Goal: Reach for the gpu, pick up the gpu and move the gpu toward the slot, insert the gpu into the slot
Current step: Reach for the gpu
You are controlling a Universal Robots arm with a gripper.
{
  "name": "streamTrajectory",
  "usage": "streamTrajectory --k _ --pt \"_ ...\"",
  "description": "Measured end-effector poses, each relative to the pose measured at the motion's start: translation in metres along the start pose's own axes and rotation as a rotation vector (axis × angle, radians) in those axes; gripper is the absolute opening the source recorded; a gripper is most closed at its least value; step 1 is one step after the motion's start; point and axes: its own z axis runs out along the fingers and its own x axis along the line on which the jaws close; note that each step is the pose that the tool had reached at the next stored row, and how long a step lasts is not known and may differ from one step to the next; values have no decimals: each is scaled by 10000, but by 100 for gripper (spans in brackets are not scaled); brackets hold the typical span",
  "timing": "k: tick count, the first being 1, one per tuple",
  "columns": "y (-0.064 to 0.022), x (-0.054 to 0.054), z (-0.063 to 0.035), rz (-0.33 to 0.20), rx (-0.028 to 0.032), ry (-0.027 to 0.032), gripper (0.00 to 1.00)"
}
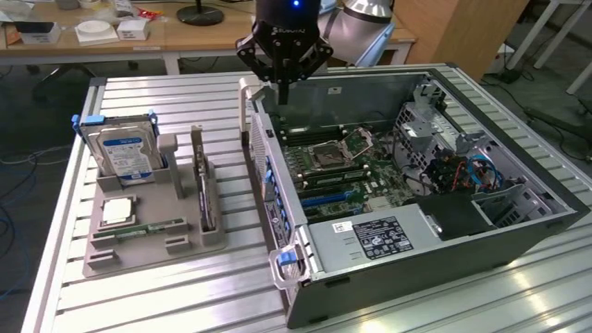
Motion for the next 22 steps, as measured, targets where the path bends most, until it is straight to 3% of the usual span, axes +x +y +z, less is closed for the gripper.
streamTrajectory --k 22 --pt "-25 325 -8 0 0 1 10"
